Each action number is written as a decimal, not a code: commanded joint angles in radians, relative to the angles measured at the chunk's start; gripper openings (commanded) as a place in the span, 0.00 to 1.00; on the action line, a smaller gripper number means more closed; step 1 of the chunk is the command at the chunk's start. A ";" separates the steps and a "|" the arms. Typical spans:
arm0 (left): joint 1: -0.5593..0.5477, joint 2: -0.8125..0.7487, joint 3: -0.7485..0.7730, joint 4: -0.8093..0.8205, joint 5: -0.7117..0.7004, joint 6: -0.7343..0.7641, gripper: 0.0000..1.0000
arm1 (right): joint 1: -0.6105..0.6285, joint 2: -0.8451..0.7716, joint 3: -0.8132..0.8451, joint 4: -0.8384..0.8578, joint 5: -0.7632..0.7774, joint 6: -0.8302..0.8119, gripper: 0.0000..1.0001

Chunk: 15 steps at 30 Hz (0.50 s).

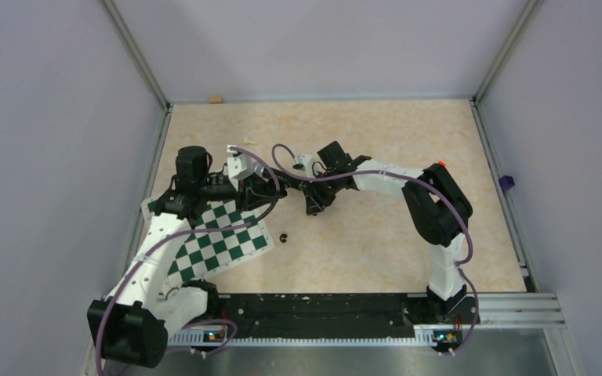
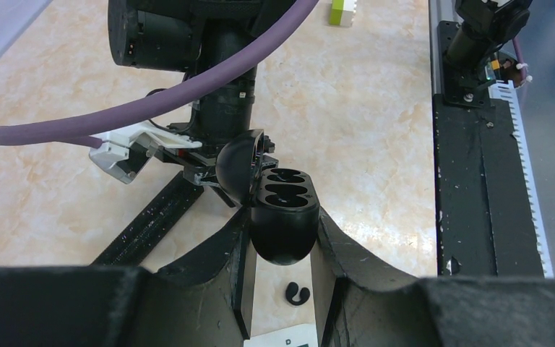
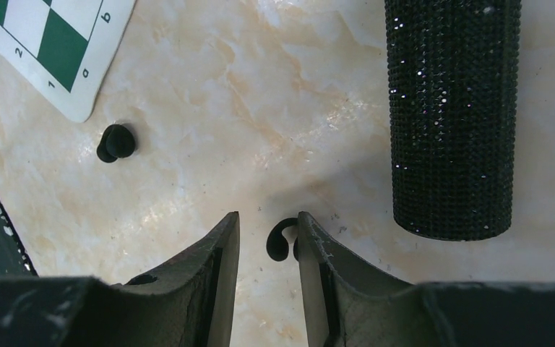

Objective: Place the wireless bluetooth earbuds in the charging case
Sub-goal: Adjust the left earbud at the center of the board.

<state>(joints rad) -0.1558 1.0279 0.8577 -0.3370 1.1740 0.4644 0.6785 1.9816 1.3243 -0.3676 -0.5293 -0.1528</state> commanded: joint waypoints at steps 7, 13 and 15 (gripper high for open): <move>0.011 -0.032 -0.012 0.056 0.046 -0.011 0.00 | 0.006 -0.001 0.046 -0.073 0.060 -0.043 0.34; 0.013 -0.035 -0.017 0.066 0.051 -0.010 0.00 | 0.006 -0.052 0.014 -0.095 0.059 -0.046 0.34; 0.013 -0.032 -0.017 0.066 0.055 -0.012 0.00 | 0.006 -0.071 0.001 -0.096 0.047 -0.037 0.33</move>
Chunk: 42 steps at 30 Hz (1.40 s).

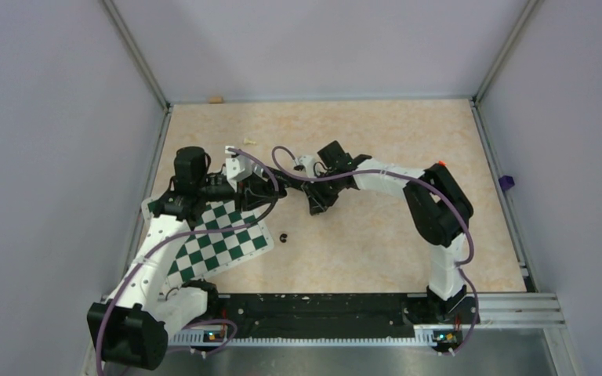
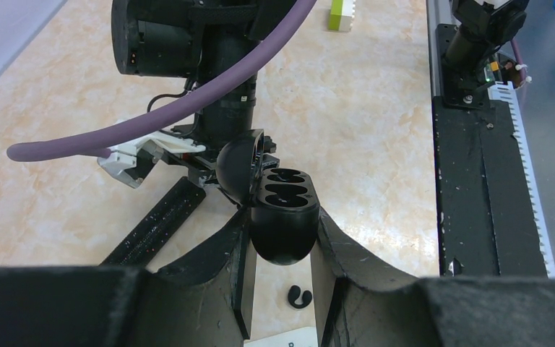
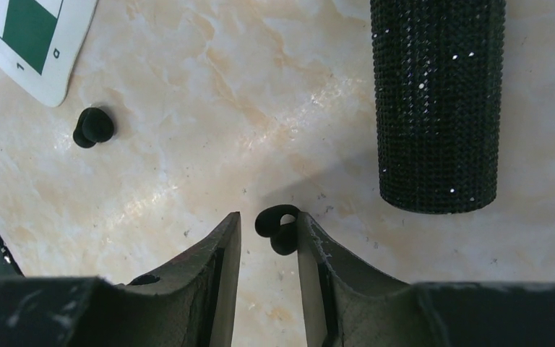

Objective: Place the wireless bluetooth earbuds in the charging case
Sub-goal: Adjust the left earbud at the center of the board, then pick up the left earbud from the center of the board.

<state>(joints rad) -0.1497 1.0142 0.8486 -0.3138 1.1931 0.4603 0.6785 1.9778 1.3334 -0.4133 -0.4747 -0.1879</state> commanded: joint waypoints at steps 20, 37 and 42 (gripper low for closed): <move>0.007 -0.025 -0.019 0.052 0.043 -0.013 0.00 | -0.071 -0.095 0.035 -0.031 -0.105 0.100 0.33; 0.009 -0.023 -0.025 0.057 0.044 -0.014 0.00 | -0.112 0.012 0.016 -0.015 -0.090 0.117 0.29; 0.009 -0.029 -0.025 0.059 0.045 -0.014 0.00 | -0.105 0.028 0.016 -0.013 -0.090 0.123 0.30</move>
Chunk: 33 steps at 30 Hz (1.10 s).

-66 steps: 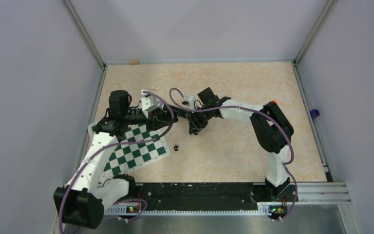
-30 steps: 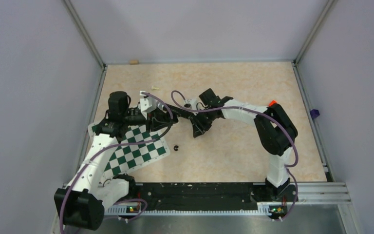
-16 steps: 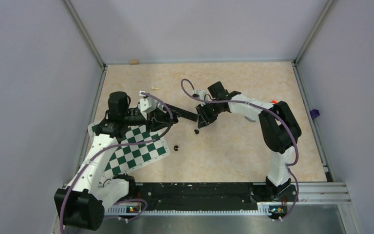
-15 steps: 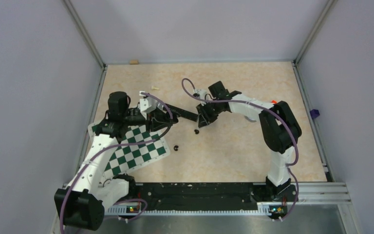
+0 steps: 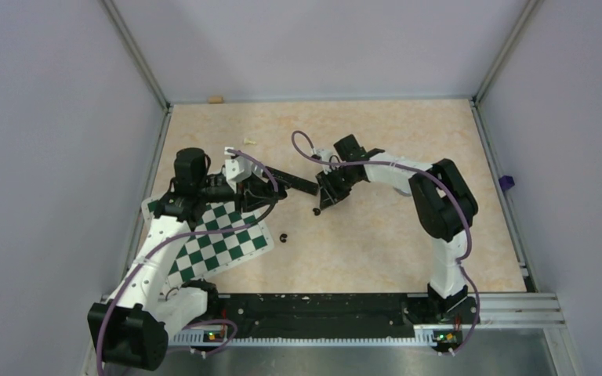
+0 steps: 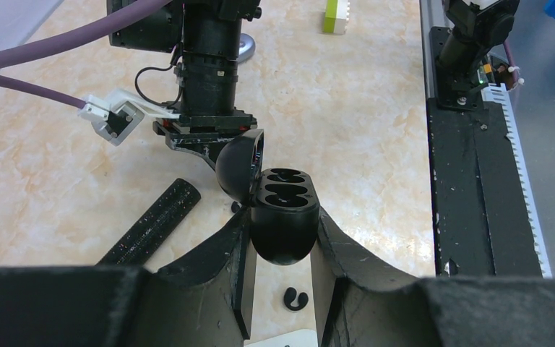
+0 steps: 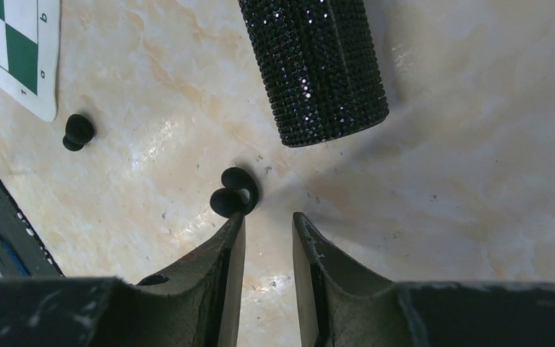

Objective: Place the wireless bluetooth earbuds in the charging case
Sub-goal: Pick up the left earbud from the center of the board.

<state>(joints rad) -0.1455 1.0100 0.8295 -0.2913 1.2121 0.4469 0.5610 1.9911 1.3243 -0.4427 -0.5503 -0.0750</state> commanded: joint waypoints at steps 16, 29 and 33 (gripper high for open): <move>0.007 -0.031 -0.011 0.037 0.034 0.003 0.00 | 0.056 0.038 0.025 0.003 0.005 0.002 0.32; 0.010 -0.035 -0.014 0.037 0.037 0.007 0.00 | 0.034 0.010 0.046 -0.022 -0.067 -0.004 0.38; 0.011 -0.034 -0.014 0.037 0.040 0.007 0.00 | 0.003 -0.001 0.038 -0.013 -0.084 0.011 0.38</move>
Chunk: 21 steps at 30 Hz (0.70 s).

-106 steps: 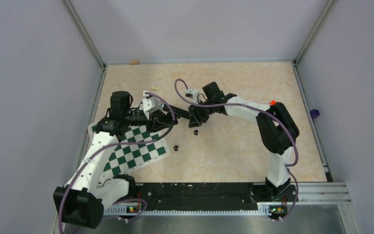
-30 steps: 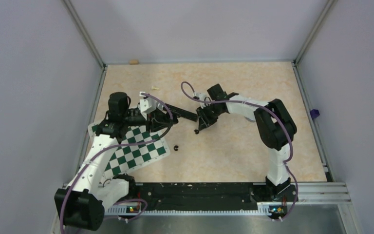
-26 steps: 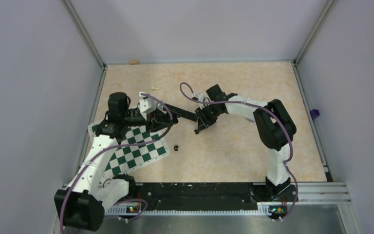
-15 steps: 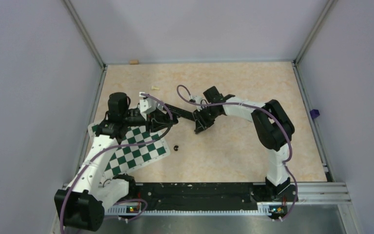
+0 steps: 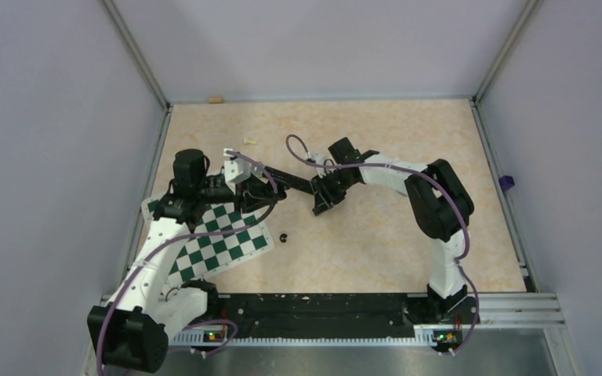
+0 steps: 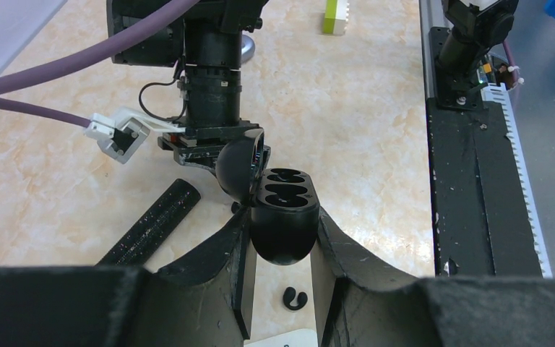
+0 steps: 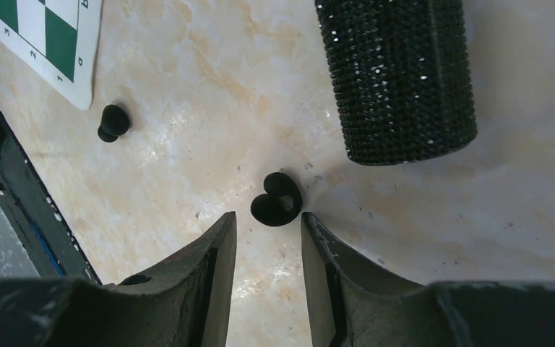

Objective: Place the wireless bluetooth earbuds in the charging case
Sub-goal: Pick up the left earbud from the center of the board.

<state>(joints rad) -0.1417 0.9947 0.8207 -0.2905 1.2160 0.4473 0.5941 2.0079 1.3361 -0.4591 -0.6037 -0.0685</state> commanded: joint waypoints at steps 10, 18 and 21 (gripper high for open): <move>0.007 -0.019 -0.003 0.036 0.039 0.004 0.00 | -0.045 0.034 0.019 0.014 -0.022 0.025 0.25; 0.007 -0.016 -0.003 0.036 0.042 0.008 0.00 | -0.042 0.057 0.017 0.012 -0.016 0.026 0.25; 0.007 -0.016 -0.003 0.036 0.042 0.009 0.00 | -0.035 0.062 0.017 0.010 -0.012 0.023 0.25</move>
<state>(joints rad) -0.1413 0.9947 0.8204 -0.2909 1.2201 0.4477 0.5468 2.0342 1.3376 -0.4488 -0.6430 -0.0395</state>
